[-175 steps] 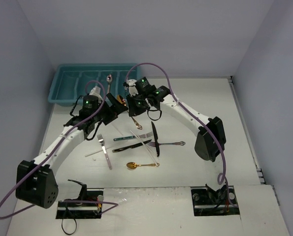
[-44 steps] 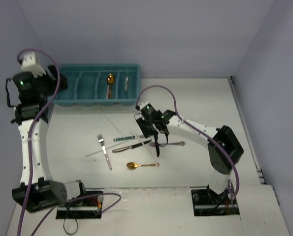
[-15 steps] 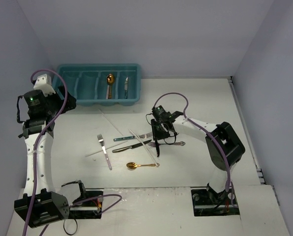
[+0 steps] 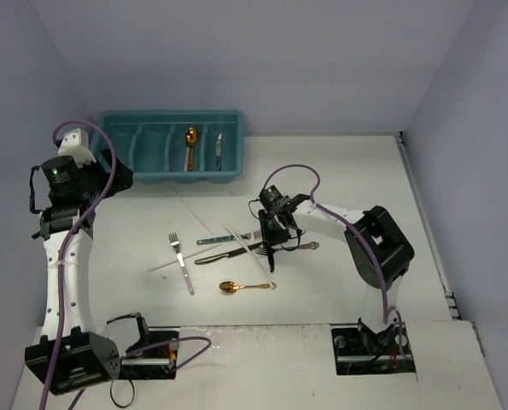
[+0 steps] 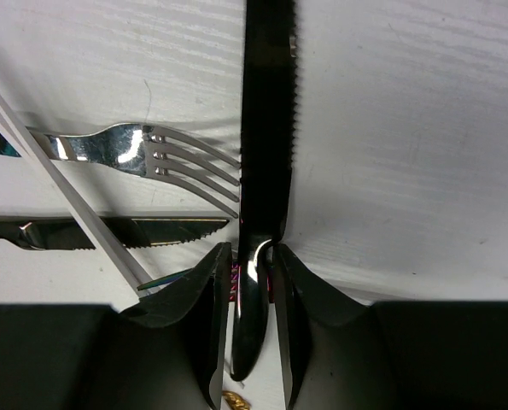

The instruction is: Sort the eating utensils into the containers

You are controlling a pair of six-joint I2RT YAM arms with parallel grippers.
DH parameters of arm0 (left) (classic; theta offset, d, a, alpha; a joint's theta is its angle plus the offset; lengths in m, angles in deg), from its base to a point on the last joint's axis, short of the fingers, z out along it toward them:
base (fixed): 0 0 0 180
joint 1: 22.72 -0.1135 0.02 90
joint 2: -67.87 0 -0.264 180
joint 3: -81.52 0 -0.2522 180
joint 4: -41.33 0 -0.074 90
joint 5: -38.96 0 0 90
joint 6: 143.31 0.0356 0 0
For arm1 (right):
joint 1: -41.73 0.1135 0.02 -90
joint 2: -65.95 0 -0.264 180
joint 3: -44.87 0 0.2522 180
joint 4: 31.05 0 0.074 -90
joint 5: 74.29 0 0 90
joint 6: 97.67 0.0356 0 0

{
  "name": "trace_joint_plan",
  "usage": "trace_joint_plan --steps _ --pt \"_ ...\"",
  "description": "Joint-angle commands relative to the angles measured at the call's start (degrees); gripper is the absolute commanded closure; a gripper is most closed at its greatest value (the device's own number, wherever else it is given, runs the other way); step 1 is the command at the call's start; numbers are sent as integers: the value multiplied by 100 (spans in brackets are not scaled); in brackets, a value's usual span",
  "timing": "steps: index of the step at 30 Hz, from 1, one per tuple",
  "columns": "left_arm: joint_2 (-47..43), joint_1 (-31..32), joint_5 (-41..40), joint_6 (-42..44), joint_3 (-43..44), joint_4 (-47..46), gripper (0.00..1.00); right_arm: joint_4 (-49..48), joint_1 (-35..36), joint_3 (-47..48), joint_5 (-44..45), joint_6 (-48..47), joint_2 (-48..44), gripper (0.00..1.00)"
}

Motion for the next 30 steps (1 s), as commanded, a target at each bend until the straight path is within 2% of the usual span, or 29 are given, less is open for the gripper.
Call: trace_joint_plan --steps 1,14,19,26,28,30 --pt "-112 -15 78 -42 22 -334 26 25 27 159 136 117 246 77" --pt "-85 -15 34 75 31 -292 25 32 81 102 313 13 510 83" --pt "-15 -15 17 75 105 -262 25 67 193 24 723 -272 344 84" --pt "38 -15 -1 67 163 -213 25 128 344 -99 1365 -672 186 77" --pt "46 -15 -10 58 189 -196 25 128 387 -134 1373 -717 203 72" --pt "53 -15 -12 62 209 -185 25 117 415 -163 1354 -777 216 72"
